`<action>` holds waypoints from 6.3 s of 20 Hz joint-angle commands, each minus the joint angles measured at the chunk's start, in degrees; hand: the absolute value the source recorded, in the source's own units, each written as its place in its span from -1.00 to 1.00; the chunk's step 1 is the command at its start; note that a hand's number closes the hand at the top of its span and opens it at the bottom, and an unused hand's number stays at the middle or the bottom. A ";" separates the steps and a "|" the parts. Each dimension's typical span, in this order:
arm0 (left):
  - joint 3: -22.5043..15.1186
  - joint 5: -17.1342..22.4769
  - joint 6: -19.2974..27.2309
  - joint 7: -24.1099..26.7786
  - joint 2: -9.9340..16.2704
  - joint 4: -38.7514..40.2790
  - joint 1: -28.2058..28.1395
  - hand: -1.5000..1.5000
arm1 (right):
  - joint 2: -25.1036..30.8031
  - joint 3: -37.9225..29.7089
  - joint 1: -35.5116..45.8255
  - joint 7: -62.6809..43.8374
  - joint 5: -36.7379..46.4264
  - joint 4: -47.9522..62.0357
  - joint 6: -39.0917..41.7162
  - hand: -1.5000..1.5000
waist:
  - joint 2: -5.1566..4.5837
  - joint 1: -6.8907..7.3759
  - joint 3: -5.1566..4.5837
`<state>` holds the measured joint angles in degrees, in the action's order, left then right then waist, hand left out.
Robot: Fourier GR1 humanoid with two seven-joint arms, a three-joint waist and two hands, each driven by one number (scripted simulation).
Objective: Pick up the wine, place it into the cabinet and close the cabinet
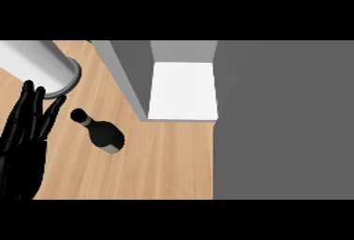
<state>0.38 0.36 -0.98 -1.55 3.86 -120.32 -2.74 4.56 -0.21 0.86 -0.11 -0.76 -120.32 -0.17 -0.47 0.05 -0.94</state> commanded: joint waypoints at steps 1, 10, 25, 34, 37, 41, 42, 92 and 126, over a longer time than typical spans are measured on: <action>2.59 7.53 -6.61 1.75 3.44 1.89 1.99 -1.00 | -0.57 3.07 -5.64 1.81 2.99 -1.35 0.75 -1.00 | 0.51 -0.38 0.90; -9.47 36.63 -32.51 -1.82 9.58 4.86 0.34 -1.00 | 1.55 8.83 -6.90 -5.59 -6.55 -7.30 8.60 -1.00 | 0.77 -1.59 0.78; 0.53 65.61 -25.56 -19.25 21.46 -14.19 -3.63 -1.00 | 1.91 8.38 -7.05 -19.26 -9.55 -18.67 6.50 -1.00 | 0.57 0.11 0.94; 3.74 68.92 -15.59 -24.35 21.62 -21.72 -2.34 -1.00 | 2.61 4.72 -4.56 -24.64 -13.07 -22.17 5.41 -1.00 | 0.61 -0.03 0.97; 4.51 68.41 -17.83 -24.34 21.22 -14.55 2.41 -1.00 | 1.26 7.71 0.87 -29.96 -9.32 -23.83 1.41 -1.00 | 0.53 -0.18 0.93; 7.10 69.15 -16.33 -25.66 20.81 -18.94 -2.94 -1.00 | 4.54 0.98 -3.48 -29.97 -17.98 -27.25 6.09 -1.00 | 0.67 -0.17 0.96; 9.36 69.94 -18.54 -25.48 21.26 -12.46 -0.20 -1.00 | 1.84 5.47 -2.39 -29.36 -12.12 -24.66 3.95 -1.00 | 0.56 -0.18 0.93; 12.36 7.38 -45.09 23.22 13.40 71.62 22.99 -1.00 | 1.85 4.64 6.31 -35.88 -11.37 -24.21 2.57 -1.00 | 0.35 -0.72 0.87; 5.41 -0.49 -47.05 45.77 10.16 100.98 30.51 -1.00 | 0.13 5.77 4.72 -33.02 -10.87 -23.36 4.62 -1.00 | -0.05 -2.19 0.72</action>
<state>6.26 -0.12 -39.58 37.17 15.05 -20.59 27.39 4.53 6.54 6.51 -31.67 -8.63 -139.77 4.55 -0.51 -2.09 -0.21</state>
